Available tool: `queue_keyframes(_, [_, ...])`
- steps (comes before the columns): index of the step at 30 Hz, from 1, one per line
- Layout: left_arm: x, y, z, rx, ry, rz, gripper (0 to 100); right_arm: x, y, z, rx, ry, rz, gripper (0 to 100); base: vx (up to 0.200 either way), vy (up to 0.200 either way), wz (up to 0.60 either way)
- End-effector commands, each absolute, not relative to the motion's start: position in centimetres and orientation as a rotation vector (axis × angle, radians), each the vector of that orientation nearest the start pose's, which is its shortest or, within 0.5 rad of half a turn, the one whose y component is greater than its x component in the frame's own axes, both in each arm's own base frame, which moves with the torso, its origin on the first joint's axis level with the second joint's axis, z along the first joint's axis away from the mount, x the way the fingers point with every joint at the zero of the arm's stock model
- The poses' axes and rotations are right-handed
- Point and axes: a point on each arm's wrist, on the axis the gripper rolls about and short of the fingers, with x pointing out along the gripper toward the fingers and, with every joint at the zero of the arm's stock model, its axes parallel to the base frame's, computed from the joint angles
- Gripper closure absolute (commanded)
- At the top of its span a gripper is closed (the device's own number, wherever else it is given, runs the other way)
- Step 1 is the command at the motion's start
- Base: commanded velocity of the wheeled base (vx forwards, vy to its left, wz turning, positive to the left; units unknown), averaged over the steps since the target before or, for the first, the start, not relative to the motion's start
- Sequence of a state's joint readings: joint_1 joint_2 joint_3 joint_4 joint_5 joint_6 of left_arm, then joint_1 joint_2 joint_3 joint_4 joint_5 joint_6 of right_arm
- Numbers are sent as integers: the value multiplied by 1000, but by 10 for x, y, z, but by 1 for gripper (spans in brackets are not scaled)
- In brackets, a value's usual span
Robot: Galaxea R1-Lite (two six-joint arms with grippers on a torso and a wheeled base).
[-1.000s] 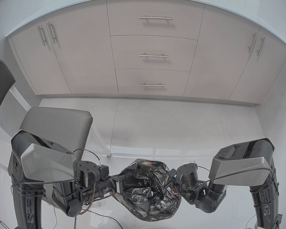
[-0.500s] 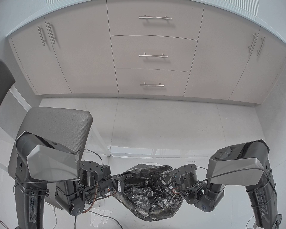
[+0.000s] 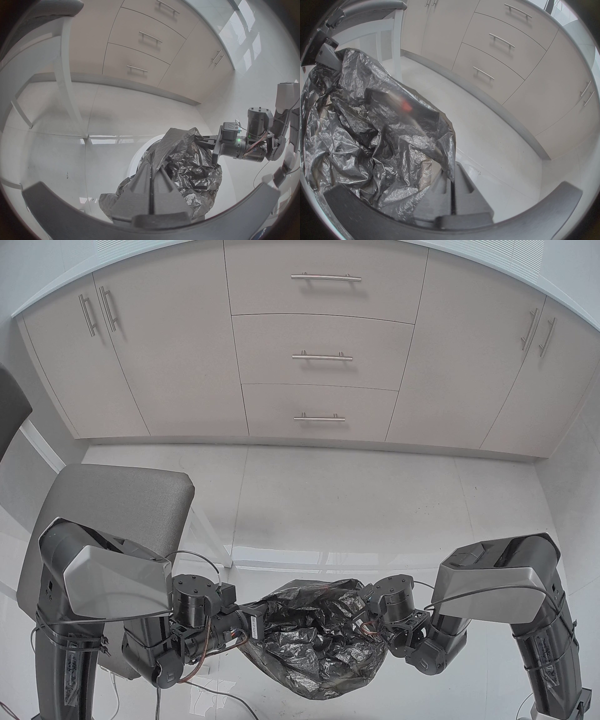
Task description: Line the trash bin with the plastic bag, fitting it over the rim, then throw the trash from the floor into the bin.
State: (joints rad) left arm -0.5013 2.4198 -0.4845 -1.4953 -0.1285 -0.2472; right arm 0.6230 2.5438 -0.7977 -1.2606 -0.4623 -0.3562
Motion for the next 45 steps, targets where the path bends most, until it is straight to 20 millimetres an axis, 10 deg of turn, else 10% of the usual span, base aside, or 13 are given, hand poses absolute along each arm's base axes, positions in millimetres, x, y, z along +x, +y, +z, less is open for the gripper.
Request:
queue_keyframes(1, [289,-162,-38,-151,519,-561,100,315,213,-69,-607,399,231,100,0,0,0])
queue_keyframes(16, [298,-162,-41,-147,557,-540,100,319,216,-74,-589,389,235,100,0,0,0])
queue_keyframes(17, [298,-162,-41,-147,557,-540,100,319,216,-74,-589,389,235,0,0,0,0])
queue_keyframes(45, [316,-154,-35,-163,535,-501,100,328,242,-37,-446,203,241,0,0,0,0])
